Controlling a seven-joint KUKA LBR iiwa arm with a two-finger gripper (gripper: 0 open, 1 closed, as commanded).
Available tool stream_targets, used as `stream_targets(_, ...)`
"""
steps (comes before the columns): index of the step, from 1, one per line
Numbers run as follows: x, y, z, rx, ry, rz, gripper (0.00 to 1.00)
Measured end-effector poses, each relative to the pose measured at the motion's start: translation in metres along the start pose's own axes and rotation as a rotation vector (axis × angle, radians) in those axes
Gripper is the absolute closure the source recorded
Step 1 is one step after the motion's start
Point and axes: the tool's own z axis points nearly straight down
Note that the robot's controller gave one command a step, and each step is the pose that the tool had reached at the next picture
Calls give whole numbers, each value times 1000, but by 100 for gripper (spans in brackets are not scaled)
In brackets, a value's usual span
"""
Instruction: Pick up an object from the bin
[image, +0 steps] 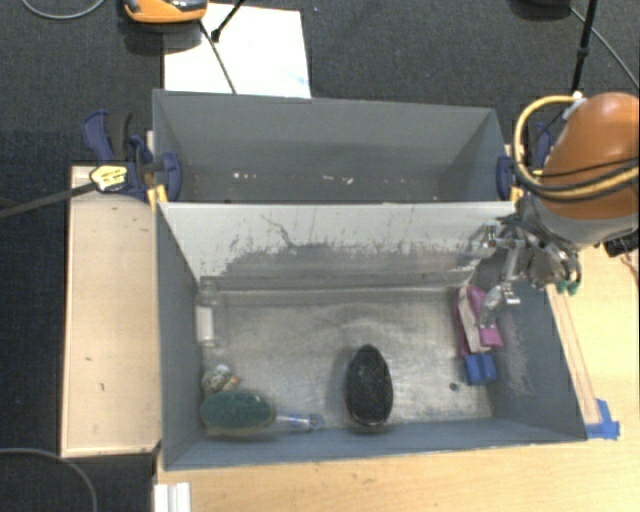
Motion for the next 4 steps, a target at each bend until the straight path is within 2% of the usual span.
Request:
stream_targets(1, 50, -23, 82, -3, 9, -154, 0)
stream_targets(2, 74, -30, 125, 1, -5, -437, 0)
stream_targets(3, 73, -30, 123, 1, -7, -441, 100)
stream_targets(4, 70, -12, -11, 2, -6, -656, 100)
